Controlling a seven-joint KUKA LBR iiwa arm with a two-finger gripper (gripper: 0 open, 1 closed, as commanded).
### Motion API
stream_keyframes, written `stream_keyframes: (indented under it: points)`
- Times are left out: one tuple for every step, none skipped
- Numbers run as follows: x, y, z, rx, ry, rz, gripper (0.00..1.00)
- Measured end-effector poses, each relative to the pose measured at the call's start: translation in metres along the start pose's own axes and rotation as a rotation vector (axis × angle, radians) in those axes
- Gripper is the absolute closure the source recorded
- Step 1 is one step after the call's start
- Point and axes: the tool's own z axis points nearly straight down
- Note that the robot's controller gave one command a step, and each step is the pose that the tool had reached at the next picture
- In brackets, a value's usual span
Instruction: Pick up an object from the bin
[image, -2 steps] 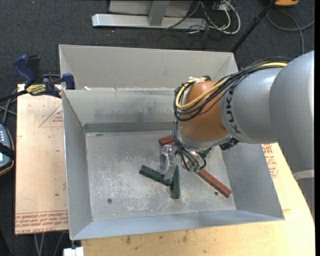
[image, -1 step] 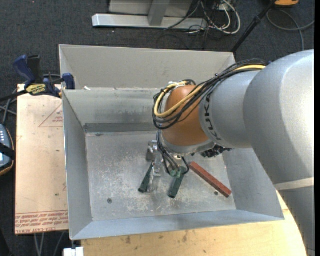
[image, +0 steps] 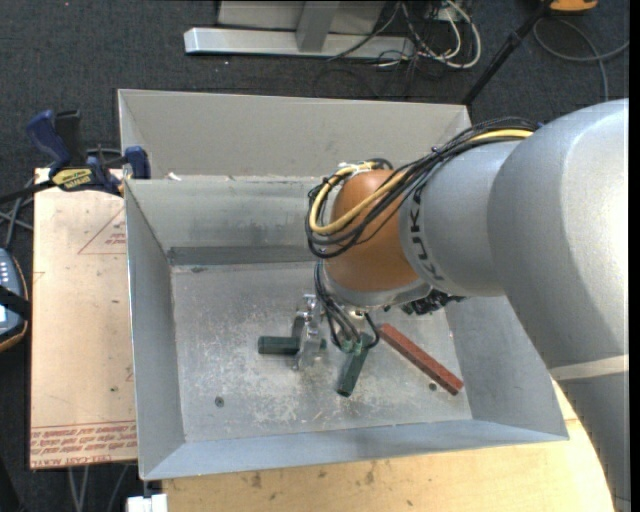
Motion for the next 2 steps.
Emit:
stream_keyframes:
  points:
    - [-0.0001, -0.0001, 0.0000, 0.000, 0.000, 0.001, 1.00]
    - [-0.0001, -0.0001, 0.0000, 0.000, 0.000, 0.001, 1.00]
